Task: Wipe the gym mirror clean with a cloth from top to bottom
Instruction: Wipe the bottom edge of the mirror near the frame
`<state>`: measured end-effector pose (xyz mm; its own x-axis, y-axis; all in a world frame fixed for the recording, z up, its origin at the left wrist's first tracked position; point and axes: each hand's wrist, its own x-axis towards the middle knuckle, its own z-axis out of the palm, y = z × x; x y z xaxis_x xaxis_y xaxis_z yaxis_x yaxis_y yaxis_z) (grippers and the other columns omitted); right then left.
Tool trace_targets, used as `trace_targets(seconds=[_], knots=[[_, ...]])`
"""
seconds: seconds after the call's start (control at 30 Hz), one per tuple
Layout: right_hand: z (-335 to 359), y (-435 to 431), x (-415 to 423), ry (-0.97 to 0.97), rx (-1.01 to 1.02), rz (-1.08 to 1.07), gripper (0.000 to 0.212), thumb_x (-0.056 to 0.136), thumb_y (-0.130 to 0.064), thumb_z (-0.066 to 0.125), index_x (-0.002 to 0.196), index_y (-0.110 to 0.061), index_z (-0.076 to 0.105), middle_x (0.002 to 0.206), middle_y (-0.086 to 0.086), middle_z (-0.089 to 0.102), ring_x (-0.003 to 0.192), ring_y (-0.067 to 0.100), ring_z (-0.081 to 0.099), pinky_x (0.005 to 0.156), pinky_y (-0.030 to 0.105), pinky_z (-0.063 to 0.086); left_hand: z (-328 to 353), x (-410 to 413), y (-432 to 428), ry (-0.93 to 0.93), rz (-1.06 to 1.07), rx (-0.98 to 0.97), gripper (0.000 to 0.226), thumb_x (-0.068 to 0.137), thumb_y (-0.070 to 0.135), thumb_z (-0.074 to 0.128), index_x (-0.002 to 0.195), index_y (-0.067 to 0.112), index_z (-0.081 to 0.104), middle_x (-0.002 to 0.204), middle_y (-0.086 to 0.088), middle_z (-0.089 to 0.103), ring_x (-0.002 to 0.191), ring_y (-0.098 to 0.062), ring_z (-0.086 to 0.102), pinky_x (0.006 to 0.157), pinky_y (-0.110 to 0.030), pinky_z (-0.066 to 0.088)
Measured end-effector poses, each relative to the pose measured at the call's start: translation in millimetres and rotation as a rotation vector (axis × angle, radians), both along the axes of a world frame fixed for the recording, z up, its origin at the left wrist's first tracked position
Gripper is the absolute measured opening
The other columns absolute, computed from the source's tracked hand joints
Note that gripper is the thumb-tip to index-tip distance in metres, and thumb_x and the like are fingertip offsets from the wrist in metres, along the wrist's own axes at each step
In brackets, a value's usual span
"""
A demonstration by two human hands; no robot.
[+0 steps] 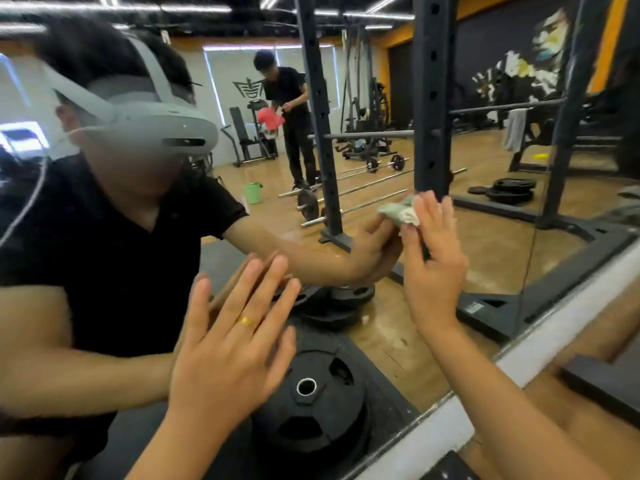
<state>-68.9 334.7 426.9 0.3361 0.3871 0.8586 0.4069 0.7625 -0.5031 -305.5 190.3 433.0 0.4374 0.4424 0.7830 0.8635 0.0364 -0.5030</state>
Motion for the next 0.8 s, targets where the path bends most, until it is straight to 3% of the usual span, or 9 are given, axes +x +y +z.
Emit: trace_targets(seconds=[0.1, 0.23, 0.37, 0.47, 0.6, 0.7, 0.8], knots=[[-7, -2, 0, -0.029, 0.019, -0.003, 0.043, 0.102, -0.011, 0.064, 0.144, -0.007, 0.056, 0.152, 0.001, 0.052, 0.152, 0.025, 0.035, 0.122, 0.047, 0.037, -2, 2, 0, 0.011, -0.002, 0.011, 0.054, 0.095, 0.033, 0.059, 0.147, 0.017, 0.056, 0.160, -0.007, 0.043, 0.150, -0.027, 0.036, 0.122, -0.062, 0.020], [-12, 8, 9, -0.242, 0.153, 0.014, 0.046, 0.095, 0.004, 0.069, 0.139, 0.000, 0.057, 0.146, 0.009, 0.055, 0.148, 0.039, 0.040, 0.119, 0.052, 0.039, -4, -3, 2, -0.004, -0.024, -0.011, 0.052, 0.094, 0.032, 0.058, 0.145, 0.018, 0.058, 0.164, -0.005, 0.038, 0.152, -0.027, 0.033, 0.117, -0.067, 0.024], [-10, 34, 41, -0.447, 0.292, 0.003, 0.045, 0.098, 0.001, 0.064, 0.142, -0.002, 0.053, 0.149, 0.008, 0.052, 0.148, 0.041, 0.038, 0.116, 0.060, 0.039, -9, -2, 5, 0.012, -0.021, -0.005, 0.056, 0.094, 0.030, 0.058, 0.149, 0.019, 0.054, 0.165, -0.005, 0.036, 0.153, -0.028, 0.031, 0.113, -0.069, 0.029], [-11, 42, 44, -0.326, 0.252, 0.004, 0.042, 0.099, 0.001, 0.064, 0.140, 0.001, 0.055, 0.148, 0.011, 0.053, 0.148, 0.042, 0.038, 0.117, 0.061, 0.037, -12, -3, 6, 0.003, -0.011, 0.027, 0.056, 0.096, 0.028, 0.056, 0.151, 0.017, 0.051, 0.165, -0.006, 0.035, 0.153, -0.029, 0.032, 0.111, -0.072, 0.031], [-16, 38, 20, -0.084, 0.185, 0.024, 0.036, 0.103, -0.004, 0.061, 0.138, 0.001, 0.056, 0.146, 0.011, 0.053, 0.148, 0.036, 0.037, 0.122, 0.052, 0.033, -11, -1, 6, -0.004, -0.023, 0.017, 0.054, 0.097, 0.025, 0.059, 0.149, 0.016, 0.053, 0.163, -0.008, 0.038, 0.152, -0.029, 0.034, 0.102, -0.075, 0.038], [-15, 37, 20, -0.057, 0.166, 0.021, 0.036, 0.101, -0.001, 0.063, 0.137, 0.003, 0.059, 0.146, 0.011, 0.054, 0.147, 0.037, 0.039, 0.119, 0.058, 0.036, -11, -2, 6, 0.016, -0.013, 0.041, 0.052, 0.094, 0.025, 0.064, 0.145, 0.015, 0.058, 0.158, -0.010, 0.045, 0.149, -0.031, 0.038, 0.112, -0.072, 0.028], [-17, 26, 11, -0.069, 0.162, -0.007, 0.035, 0.100, -0.001, 0.064, 0.135, 0.005, 0.061, 0.144, 0.009, 0.055, 0.144, 0.044, 0.043, 0.115, 0.063, 0.040, -10, -1, 6, 0.007, -0.020, 0.049, 0.051, 0.096, 0.025, 0.063, 0.146, 0.016, 0.058, 0.158, -0.010, 0.045, 0.150, -0.030, 0.037, 0.112, -0.070, 0.027]])
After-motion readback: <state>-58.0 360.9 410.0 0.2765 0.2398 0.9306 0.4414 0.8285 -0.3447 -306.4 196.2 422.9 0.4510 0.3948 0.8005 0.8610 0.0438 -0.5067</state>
